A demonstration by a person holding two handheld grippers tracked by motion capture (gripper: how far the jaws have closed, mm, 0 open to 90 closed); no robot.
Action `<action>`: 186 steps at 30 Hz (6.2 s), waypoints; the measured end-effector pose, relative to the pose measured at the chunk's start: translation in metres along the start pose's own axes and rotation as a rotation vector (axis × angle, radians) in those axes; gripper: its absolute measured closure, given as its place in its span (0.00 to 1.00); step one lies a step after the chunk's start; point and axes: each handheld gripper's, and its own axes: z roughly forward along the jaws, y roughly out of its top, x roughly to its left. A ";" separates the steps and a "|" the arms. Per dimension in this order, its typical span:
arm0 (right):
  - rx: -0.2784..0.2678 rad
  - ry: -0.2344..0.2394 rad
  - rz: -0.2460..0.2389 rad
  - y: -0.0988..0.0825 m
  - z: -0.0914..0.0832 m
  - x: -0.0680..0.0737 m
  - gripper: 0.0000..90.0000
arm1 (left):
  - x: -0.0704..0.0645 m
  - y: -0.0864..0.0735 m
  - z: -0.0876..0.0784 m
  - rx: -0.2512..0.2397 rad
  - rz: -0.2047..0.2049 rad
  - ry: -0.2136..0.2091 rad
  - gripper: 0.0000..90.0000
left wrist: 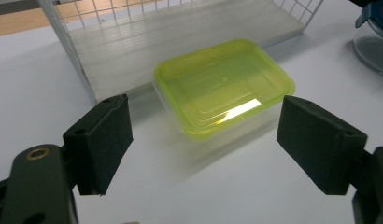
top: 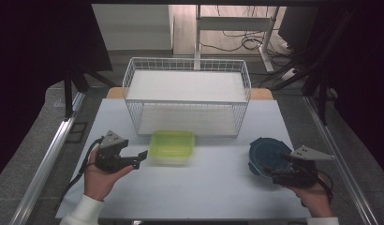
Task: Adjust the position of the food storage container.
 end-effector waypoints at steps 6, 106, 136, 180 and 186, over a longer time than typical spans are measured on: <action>-0.008 -0.003 0.003 0.002 0.000 0.003 0.17 | -0.004 0.003 0.002 -0.004 0.013 -0.015 0.20; 0.463 -0.003 -0.312 0.020 0.103 -0.009 0.99 | -0.010 -0.017 0.010 0.118 0.074 0.021 0.19; 0.361 0.118 -0.415 0.042 0.138 0.087 0.99 | -0.011 -0.017 0.013 0.128 0.077 0.008 0.19; 0.412 0.201 -0.438 0.030 0.132 0.102 0.99 | -0.013 -0.022 0.016 0.146 0.066 -0.012 0.19; 0.391 0.268 -0.420 0.033 0.142 0.102 0.99 | -0.014 -0.023 0.017 0.153 0.068 -0.015 0.19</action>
